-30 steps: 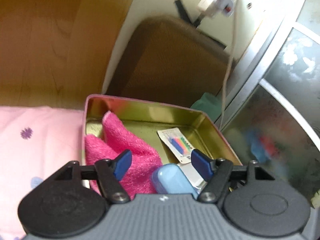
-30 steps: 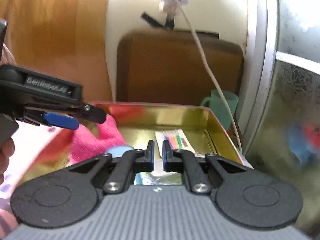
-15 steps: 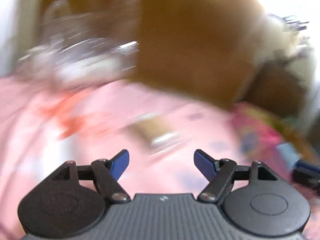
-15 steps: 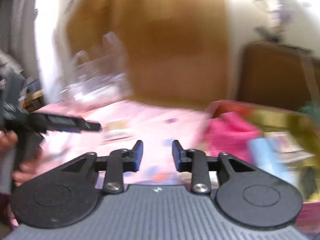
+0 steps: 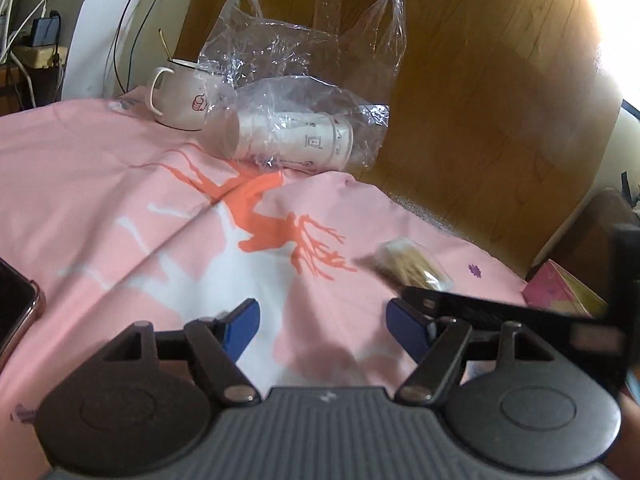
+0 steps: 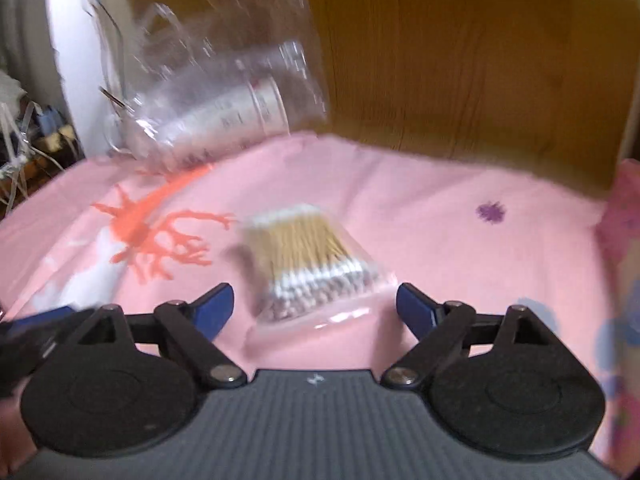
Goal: Organize soft objects
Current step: 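Grasp the cotton-swab packet on the bedspread with the right gripper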
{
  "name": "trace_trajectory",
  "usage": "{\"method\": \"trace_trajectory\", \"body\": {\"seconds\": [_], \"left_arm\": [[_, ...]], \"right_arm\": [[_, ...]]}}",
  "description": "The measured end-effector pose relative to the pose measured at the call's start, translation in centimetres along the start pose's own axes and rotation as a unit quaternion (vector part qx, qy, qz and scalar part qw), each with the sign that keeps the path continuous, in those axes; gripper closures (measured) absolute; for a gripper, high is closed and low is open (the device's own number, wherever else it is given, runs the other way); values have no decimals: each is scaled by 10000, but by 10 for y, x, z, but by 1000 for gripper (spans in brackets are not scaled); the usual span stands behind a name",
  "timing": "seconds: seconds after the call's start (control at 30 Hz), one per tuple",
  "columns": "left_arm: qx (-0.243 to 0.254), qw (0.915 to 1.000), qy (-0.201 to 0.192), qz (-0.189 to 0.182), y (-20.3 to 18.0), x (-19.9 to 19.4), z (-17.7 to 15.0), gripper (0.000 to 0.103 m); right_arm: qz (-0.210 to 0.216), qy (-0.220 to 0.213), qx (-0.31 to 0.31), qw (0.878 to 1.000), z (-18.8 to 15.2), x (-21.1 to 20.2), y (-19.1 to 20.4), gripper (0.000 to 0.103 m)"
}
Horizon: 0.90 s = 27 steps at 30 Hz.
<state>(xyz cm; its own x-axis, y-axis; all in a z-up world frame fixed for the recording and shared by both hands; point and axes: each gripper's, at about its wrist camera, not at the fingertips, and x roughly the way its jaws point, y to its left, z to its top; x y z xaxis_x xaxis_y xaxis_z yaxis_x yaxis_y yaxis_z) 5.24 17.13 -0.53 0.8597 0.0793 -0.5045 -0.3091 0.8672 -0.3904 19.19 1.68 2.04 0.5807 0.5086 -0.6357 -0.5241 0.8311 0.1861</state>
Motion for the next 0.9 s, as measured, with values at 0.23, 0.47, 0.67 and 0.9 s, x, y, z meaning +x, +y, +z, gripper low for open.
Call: {"method": "trace_trajectory", "body": {"seconds": [0.23,0.47,0.67,0.9], "left_arm": [[23,9999,23,-95,0,0,-2,30],[-163,9995,107,-230,1,0,3,26],[741,9881,737,-1127,-40,-9,-16,27],[1511,9610,1320,-1903,-100,-32,-73,48]], "right_arm": [[30,-61,-223,9997,-14,-20,6,85],[26,-161,-699,9974,-50,-64,13,89],[244,-217,-772,9965,-93,-110,9,91],[153,-475,-217,9985,-152,-169,-11,92]]}}
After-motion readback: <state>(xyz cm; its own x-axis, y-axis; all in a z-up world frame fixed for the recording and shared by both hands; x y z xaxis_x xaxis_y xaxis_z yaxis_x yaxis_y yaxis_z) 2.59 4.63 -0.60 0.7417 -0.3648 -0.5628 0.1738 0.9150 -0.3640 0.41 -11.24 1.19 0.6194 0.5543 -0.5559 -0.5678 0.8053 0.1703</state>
